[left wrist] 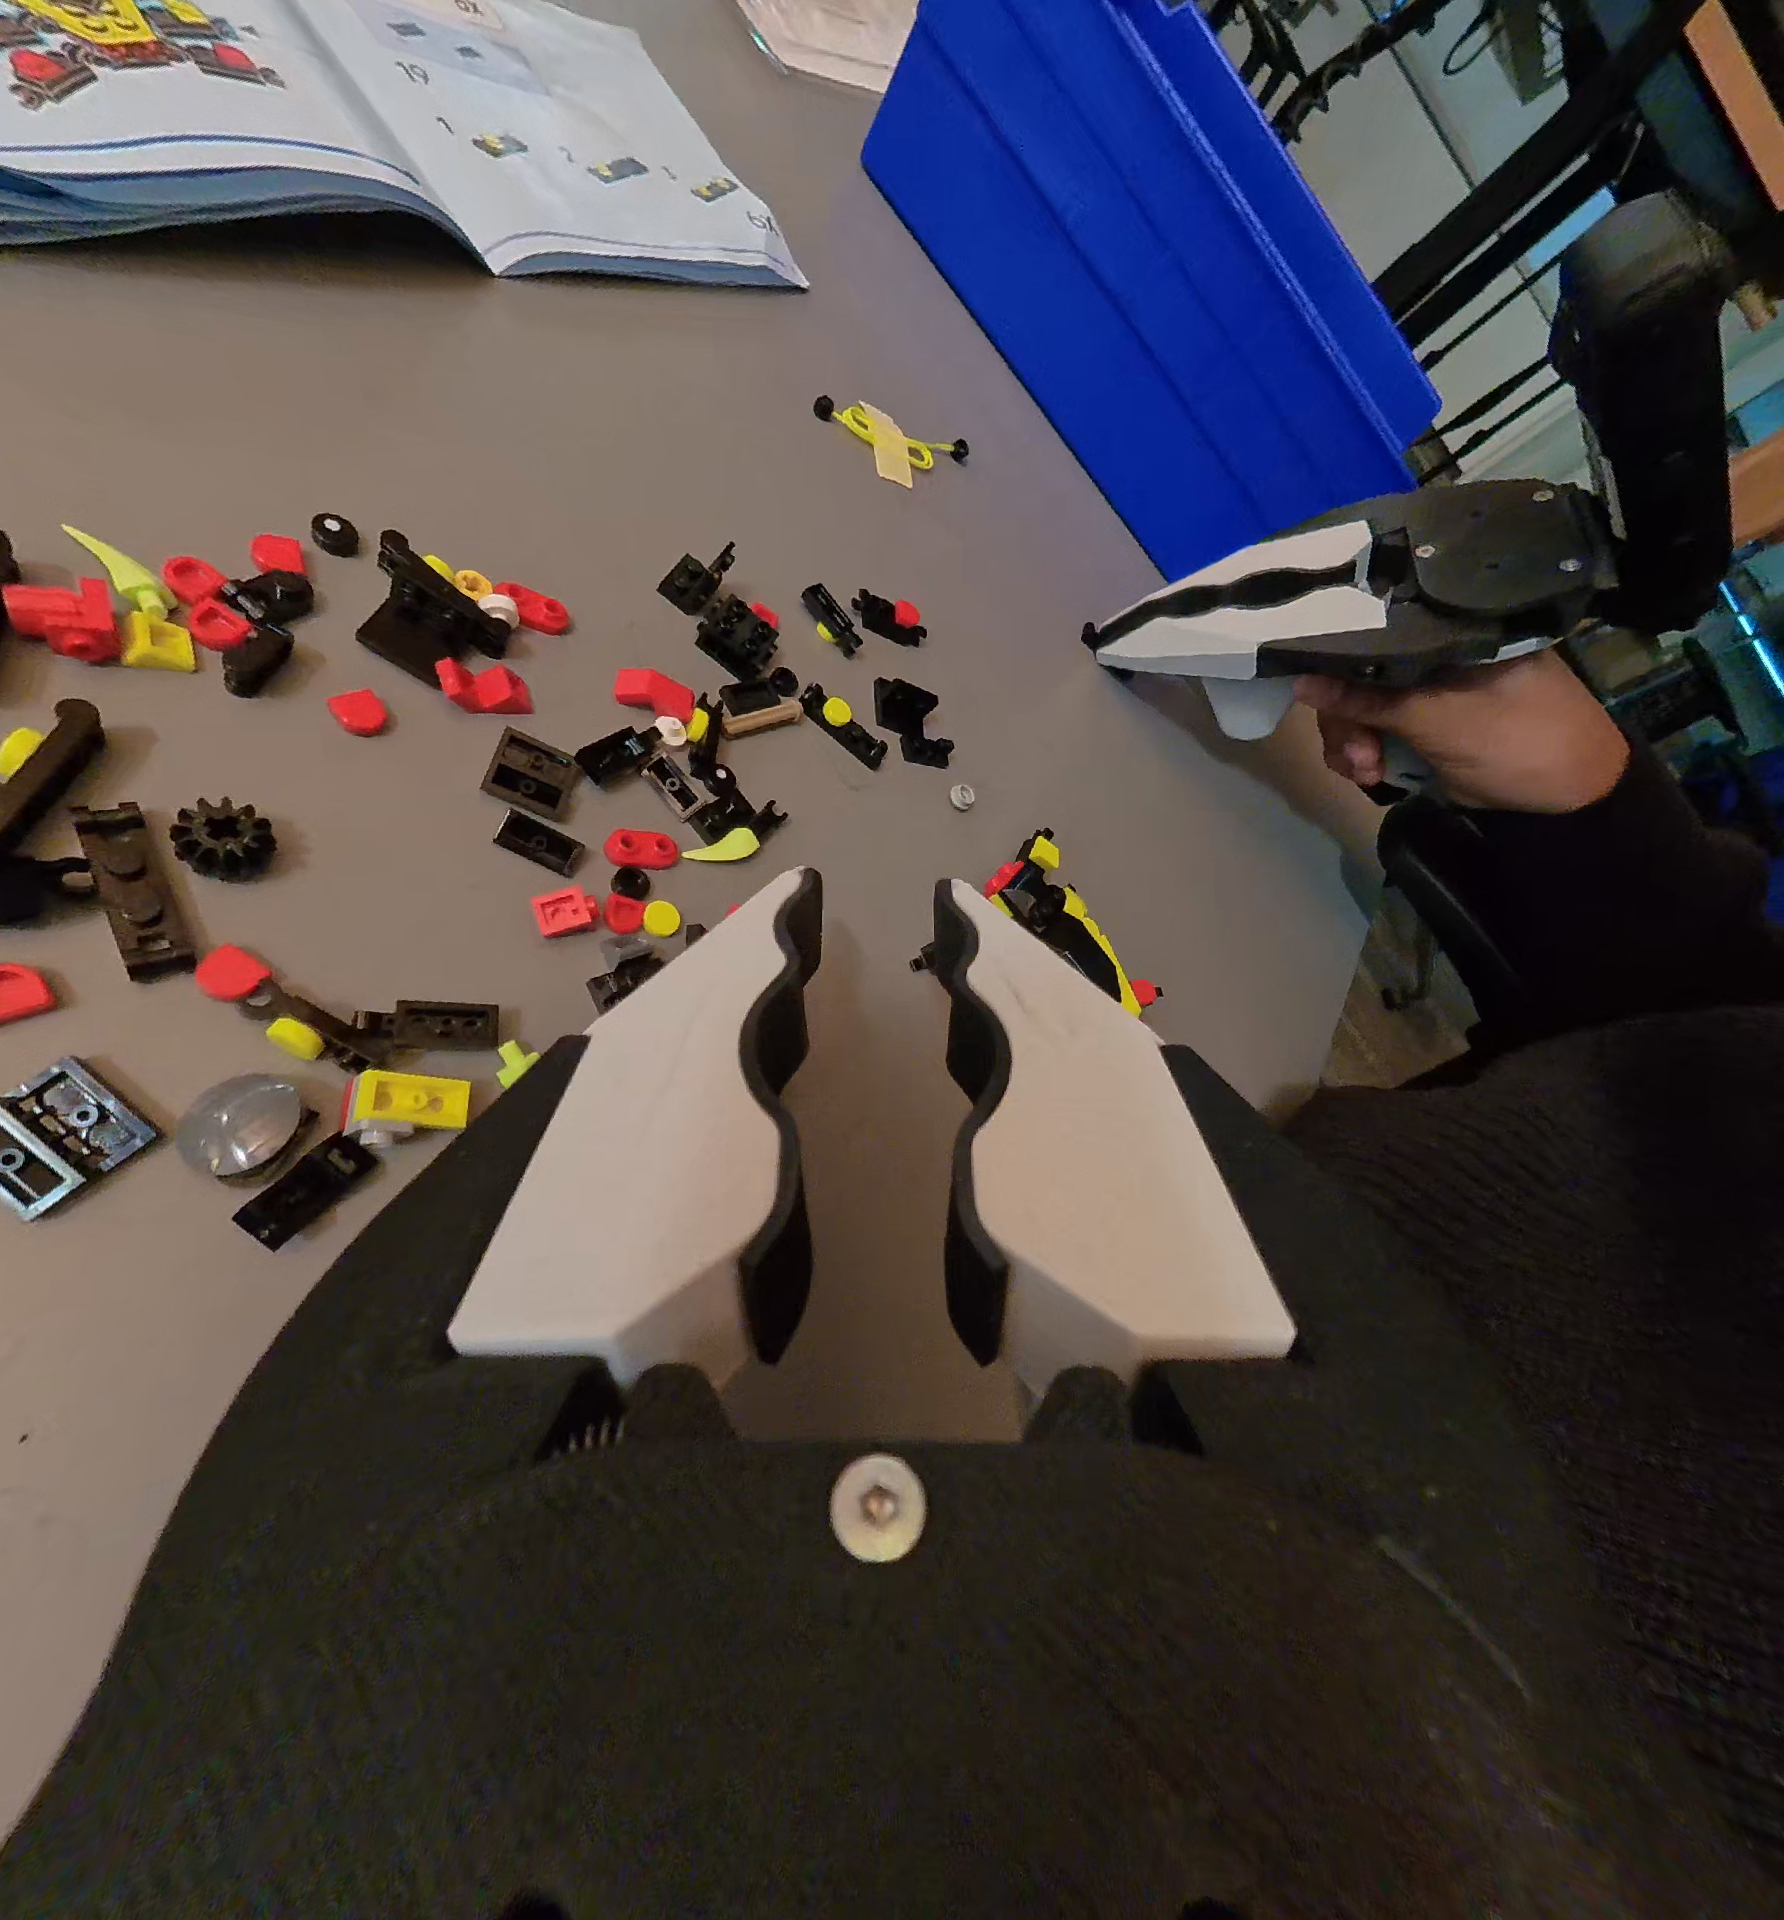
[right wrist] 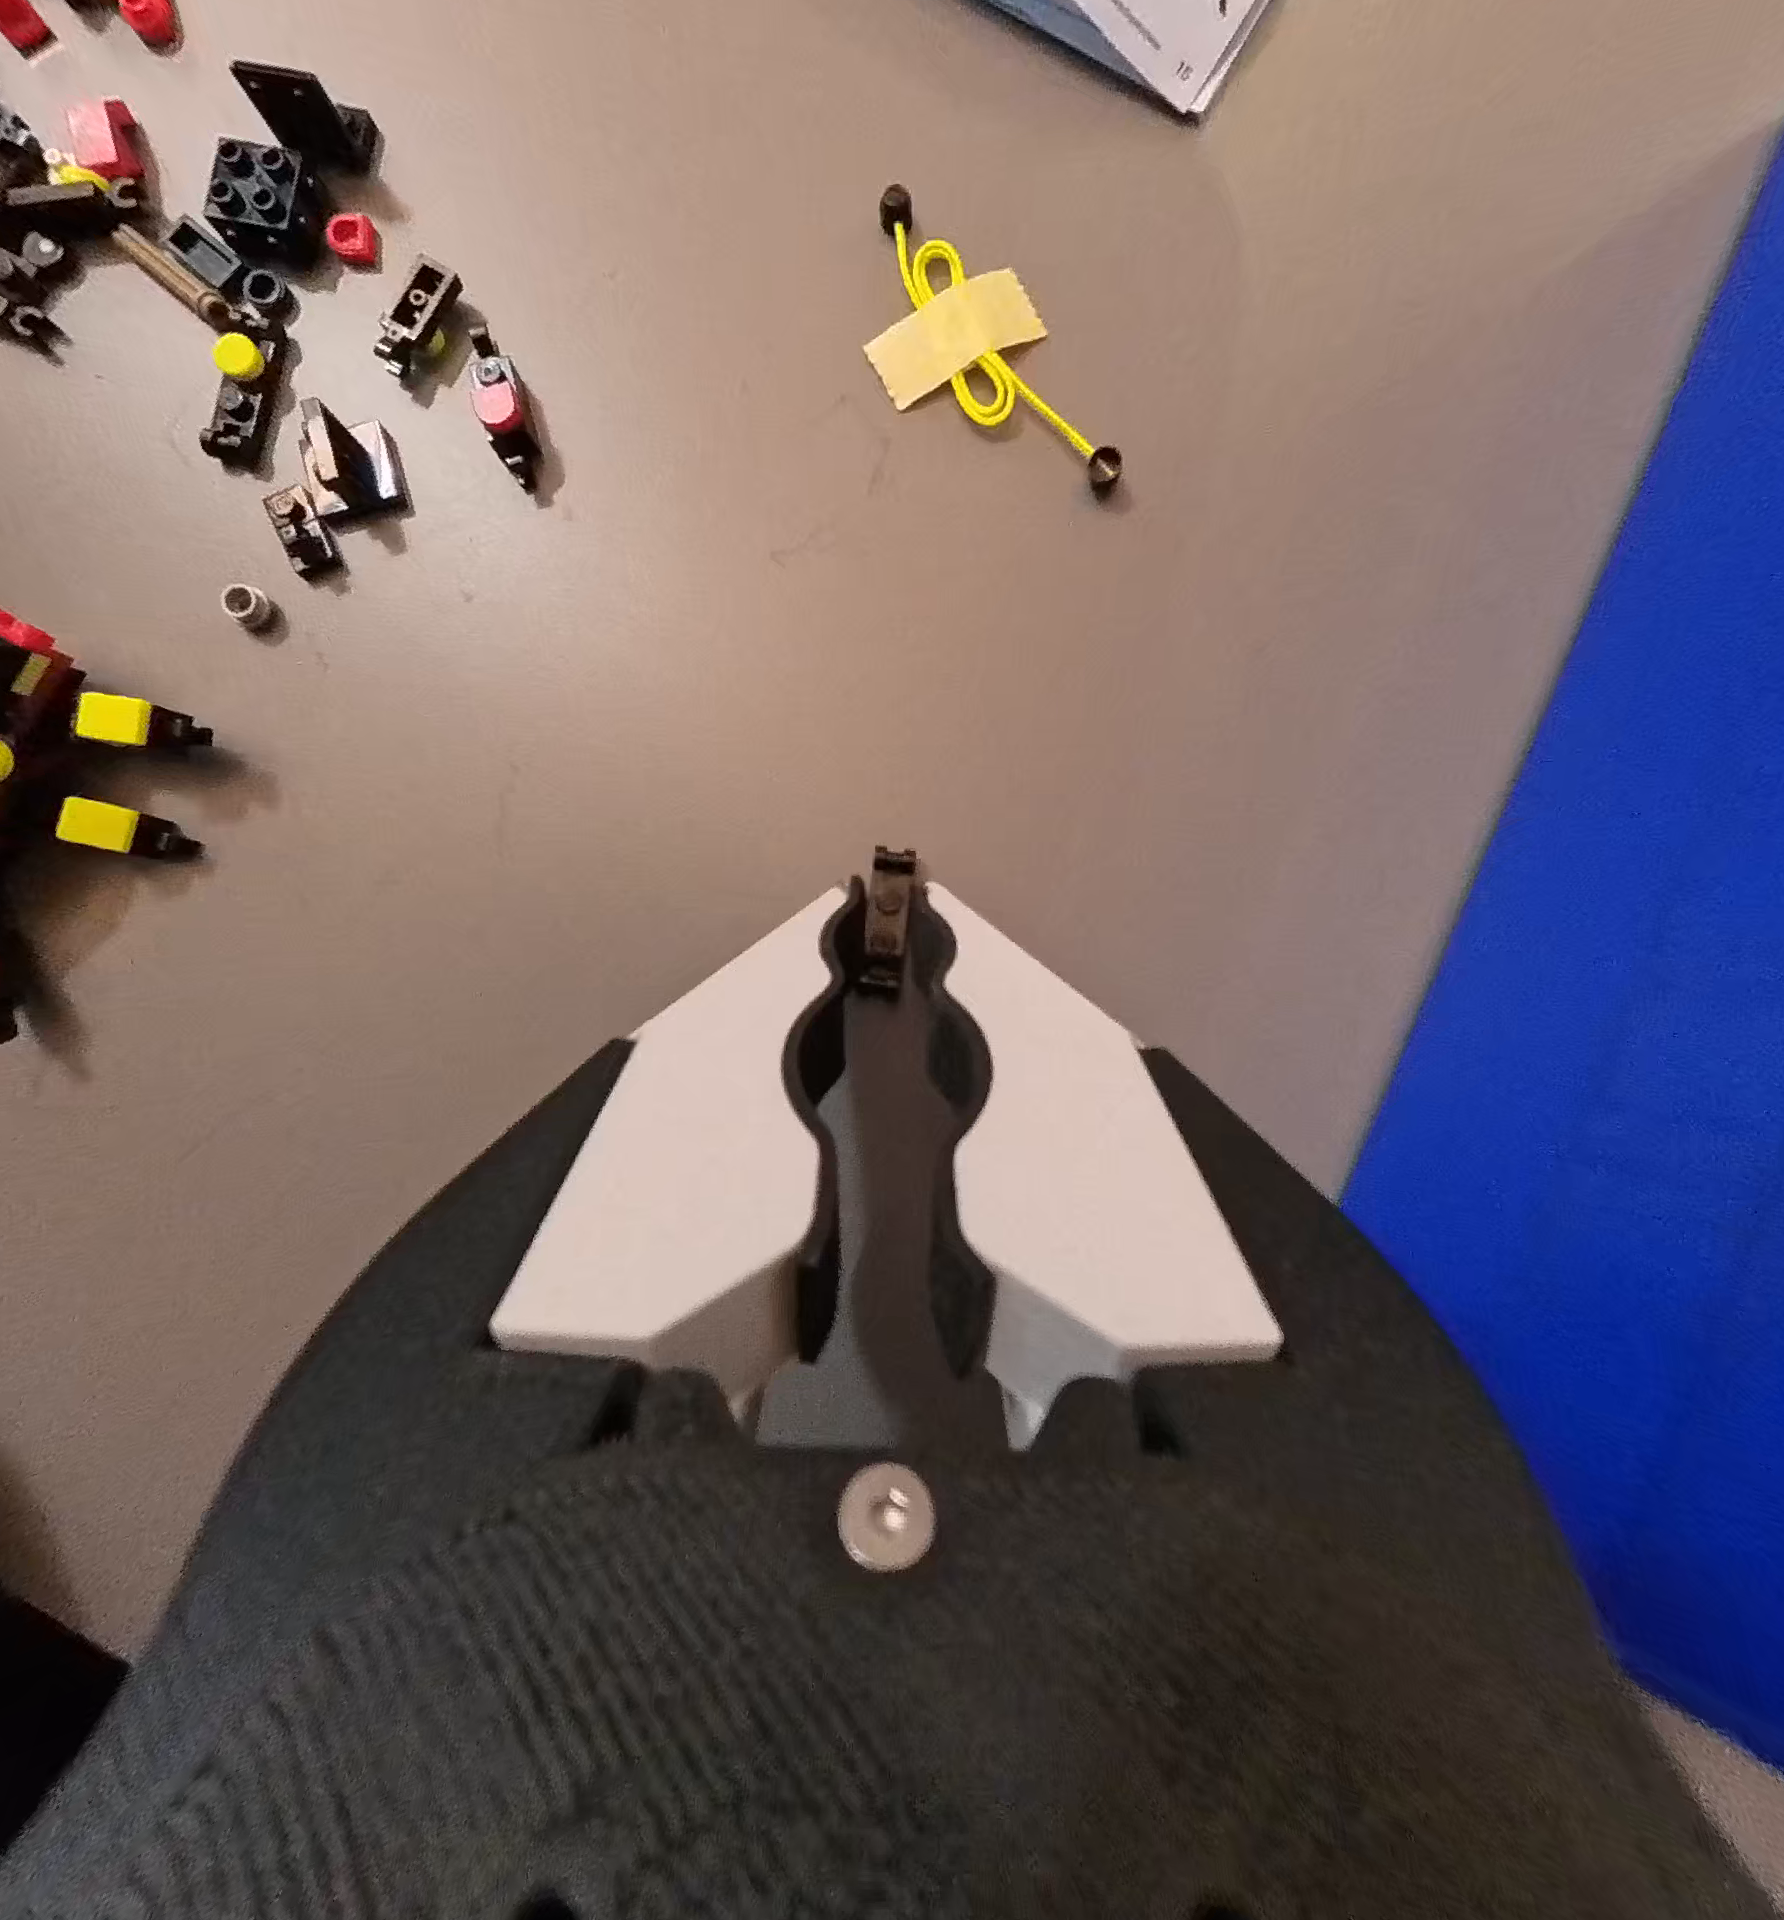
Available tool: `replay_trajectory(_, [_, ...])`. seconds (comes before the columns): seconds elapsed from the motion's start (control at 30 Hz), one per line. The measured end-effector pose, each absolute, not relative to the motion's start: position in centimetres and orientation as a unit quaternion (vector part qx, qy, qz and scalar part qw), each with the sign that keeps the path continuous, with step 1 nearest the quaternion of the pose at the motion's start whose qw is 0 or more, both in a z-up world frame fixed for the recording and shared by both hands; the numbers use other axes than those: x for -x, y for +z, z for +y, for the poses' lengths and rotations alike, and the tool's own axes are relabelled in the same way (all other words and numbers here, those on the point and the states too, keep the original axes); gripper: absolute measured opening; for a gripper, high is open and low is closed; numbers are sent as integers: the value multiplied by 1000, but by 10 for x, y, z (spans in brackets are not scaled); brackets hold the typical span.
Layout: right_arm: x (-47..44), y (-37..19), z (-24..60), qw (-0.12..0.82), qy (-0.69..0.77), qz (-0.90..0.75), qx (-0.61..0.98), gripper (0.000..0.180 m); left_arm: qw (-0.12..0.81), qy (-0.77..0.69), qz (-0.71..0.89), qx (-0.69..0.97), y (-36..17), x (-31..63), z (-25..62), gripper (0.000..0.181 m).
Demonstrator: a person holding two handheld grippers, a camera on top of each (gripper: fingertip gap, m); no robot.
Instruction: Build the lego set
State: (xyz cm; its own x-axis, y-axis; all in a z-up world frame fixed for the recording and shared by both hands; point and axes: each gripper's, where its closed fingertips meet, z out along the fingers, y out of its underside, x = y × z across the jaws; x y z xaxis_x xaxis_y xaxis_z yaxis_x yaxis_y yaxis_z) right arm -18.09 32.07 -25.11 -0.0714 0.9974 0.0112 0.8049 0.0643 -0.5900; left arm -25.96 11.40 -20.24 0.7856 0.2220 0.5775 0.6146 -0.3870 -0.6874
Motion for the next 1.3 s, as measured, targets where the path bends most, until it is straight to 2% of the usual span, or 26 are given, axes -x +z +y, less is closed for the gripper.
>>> replay_trajectory(0.03, [181,-251,320,215,225,-698,645,12,489,-202,-258,808,-203,259,114,19])
replay_trajectory(0.1, [180,-251,317,213,226,-703,640,20,489,-202,-258,808,-202,258,114,19])
replay_trajectory(0.23, [178,-250,318,218,215,-711,633,22,489,-199,-255,810,-202,257,113,18])
replay_trajectory(0.47, [181,-244,316,233,228,-723,609,15,487,-203,-250,812,-201,252,113,18])
replay_trajectory(0.7, [197,-225,299,289,280,-742,537,11,482,-217,-246,812,-202,249,114,15])
replay_trajectory(1.03, [206,-216,280,260,360,-710,546,5,481,-232,-252,807,-203,249,115,17])
replay_trajectory(1.3, [209,-212,267,236,401,-709,529,15,476,-252,-262,800,-207,250,118,19])
